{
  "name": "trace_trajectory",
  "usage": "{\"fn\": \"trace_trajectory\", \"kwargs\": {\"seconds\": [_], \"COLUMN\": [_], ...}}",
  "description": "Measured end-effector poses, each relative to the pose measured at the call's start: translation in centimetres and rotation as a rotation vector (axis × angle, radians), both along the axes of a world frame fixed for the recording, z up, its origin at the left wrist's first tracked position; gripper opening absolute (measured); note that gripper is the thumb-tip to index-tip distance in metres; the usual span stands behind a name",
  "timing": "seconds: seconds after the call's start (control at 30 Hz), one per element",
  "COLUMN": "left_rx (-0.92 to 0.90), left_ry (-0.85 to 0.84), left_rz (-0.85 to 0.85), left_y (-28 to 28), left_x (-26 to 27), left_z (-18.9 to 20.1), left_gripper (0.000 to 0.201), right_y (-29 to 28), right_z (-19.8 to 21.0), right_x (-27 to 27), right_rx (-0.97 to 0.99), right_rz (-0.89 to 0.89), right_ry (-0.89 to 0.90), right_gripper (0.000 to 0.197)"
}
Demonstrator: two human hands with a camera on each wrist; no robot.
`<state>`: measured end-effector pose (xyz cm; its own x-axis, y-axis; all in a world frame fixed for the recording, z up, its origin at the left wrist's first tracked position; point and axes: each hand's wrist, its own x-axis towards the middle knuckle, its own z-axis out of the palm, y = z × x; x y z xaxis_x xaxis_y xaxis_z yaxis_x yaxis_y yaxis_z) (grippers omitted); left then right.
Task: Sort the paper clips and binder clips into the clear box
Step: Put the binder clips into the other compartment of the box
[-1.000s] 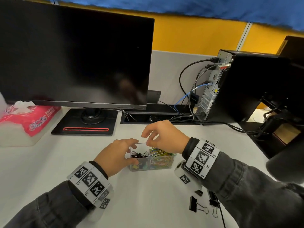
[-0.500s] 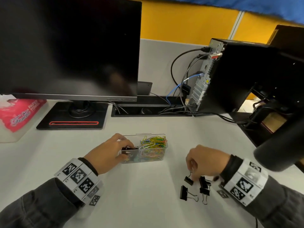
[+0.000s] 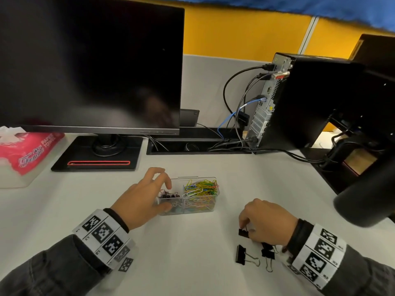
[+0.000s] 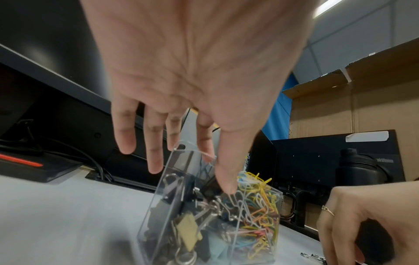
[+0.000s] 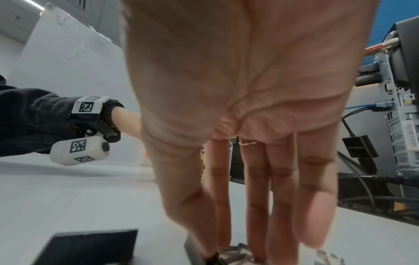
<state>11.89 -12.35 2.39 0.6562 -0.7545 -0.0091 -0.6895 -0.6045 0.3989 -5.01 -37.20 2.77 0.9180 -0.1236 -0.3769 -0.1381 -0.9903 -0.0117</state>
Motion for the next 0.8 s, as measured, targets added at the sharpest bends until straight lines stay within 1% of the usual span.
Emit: {"fn": "trace_trajectory", "kwargs": {"seconds": [0.07,0.13,0.2,0.3,0.4,0.5,0.63,0.7,0.8], "left_rx": [0.026,0.049,0.048,0.028,0.046,0.049,-0.003,-0.011,-0.040], "left_ry": [-0.008,0.021,0.035,0.022,0.031,0.034,0.007,0.003,0.001], "left_rz": [-0.007,-0.042,-0.074,-0.063,-0.077,-0.093,-0.031,-0.019,-0.017], "left_y": [0.1,0.2,0.2,0.1,0.1,0.2,0.2,0.5,0.7], "left_x": [0.0,-0.2,-0.2,-0.3,-0.3,-0.2,0.4,0.6,0.7], "left_z": [0.1,0.1,0.1,0.2,0.2,0.3,0.4,0.3,0.5], "left_gripper": [0.025,0.019,0.021,0.028,0.028,0.025,0.039,0.045,0.052], "right_y": [0.2,0.3,0.2,0.1,-0.2,-0.2,1.7,3.4,5.8], "right_z": [-0.2,-0.3,-0.4,-0.2,0.8,3.0,6.2,6.7,6.2], "right_x": [-0.2,-0.2,-0.1,0.0,0.3,1.5,3.9,5.5,8.0], "right_rx": [0.009,0.003,0.009,0.029,0.064,0.124,0.236,0.304,0.355], "right_rz": [0.011,0.023,0.020,0.022,0.001,0.024,0.144,0.219,0.241], "right_ry": [-0.004,-0.002,0.000,-0.010,-0.046,-0.170,-0.450,-0.551,-0.607], "right_gripper": [0.029,0.029,0.025,0.016,0.016,0.016,0.015,0.014,0.016]}}
